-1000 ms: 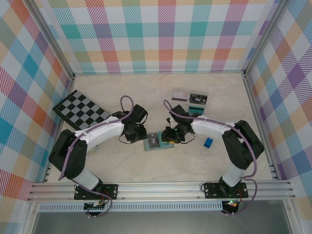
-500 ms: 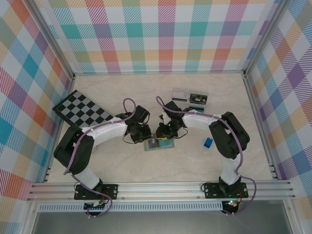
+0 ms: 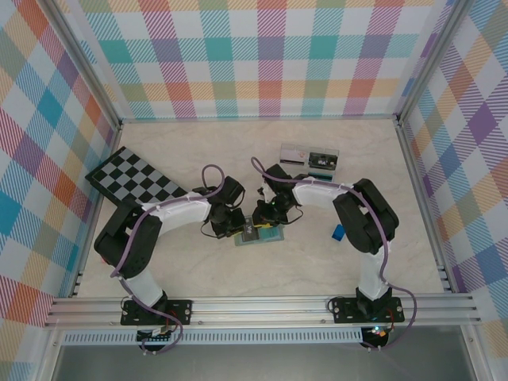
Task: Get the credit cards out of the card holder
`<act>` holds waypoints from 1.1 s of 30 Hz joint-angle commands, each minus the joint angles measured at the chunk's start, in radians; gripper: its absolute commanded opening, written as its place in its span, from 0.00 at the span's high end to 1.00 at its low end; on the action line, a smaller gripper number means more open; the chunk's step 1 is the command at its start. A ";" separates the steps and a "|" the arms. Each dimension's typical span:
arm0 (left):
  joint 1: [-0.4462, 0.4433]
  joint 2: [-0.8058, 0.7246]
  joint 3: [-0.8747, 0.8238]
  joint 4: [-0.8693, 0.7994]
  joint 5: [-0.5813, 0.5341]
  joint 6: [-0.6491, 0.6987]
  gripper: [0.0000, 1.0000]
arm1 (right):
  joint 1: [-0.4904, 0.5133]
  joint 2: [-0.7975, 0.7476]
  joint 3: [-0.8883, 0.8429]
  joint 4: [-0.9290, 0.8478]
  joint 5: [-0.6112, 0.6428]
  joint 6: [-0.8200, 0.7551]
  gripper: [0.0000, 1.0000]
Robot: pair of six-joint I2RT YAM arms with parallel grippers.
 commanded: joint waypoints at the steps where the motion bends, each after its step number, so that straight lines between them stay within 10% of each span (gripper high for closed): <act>1: -0.006 0.017 -0.013 -0.024 -0.012 -0.017 0.93 | 0.001 0.024 0.022 -0.028 -0.022 -0.020 0.79; 33: -0.014 -0.065 -0.022 -0.049 -0.036 -0.015 0.82 | -0.013 -0.068 0.017 -0.122 0.071 -0.087 1.00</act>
